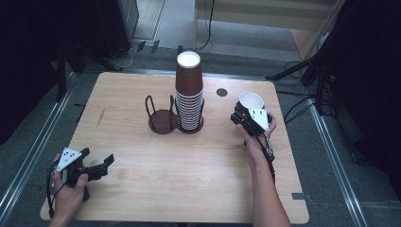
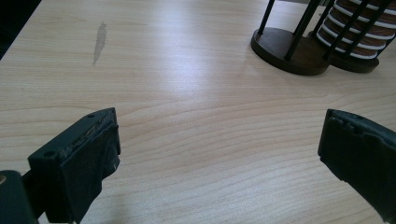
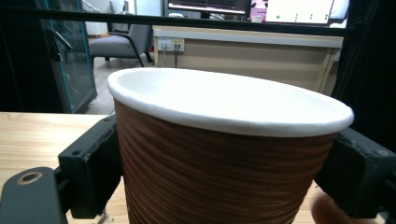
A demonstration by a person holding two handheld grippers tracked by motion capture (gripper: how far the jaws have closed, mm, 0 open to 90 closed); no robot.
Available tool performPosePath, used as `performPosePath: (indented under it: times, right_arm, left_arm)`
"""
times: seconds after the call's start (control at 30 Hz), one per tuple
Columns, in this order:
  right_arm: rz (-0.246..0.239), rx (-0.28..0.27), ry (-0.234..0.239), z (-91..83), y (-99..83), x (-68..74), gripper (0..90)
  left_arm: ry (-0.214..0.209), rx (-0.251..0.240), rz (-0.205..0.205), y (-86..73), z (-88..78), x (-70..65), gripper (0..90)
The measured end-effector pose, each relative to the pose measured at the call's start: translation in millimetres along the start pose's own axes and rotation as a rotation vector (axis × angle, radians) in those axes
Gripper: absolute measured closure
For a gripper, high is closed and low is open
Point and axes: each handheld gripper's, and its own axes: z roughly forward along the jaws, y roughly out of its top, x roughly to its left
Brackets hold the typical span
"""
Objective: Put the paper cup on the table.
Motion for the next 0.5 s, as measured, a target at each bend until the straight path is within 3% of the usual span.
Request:
performPosePath:
  times: [0.5]
  right_arm:
    - [-0.034,-0.008,-0.018,6.1,-12.3,-3.4,10.0]
  left_arm:
    - [0.0,0.001,0.0,0.0,0.1,0.0,0.0]
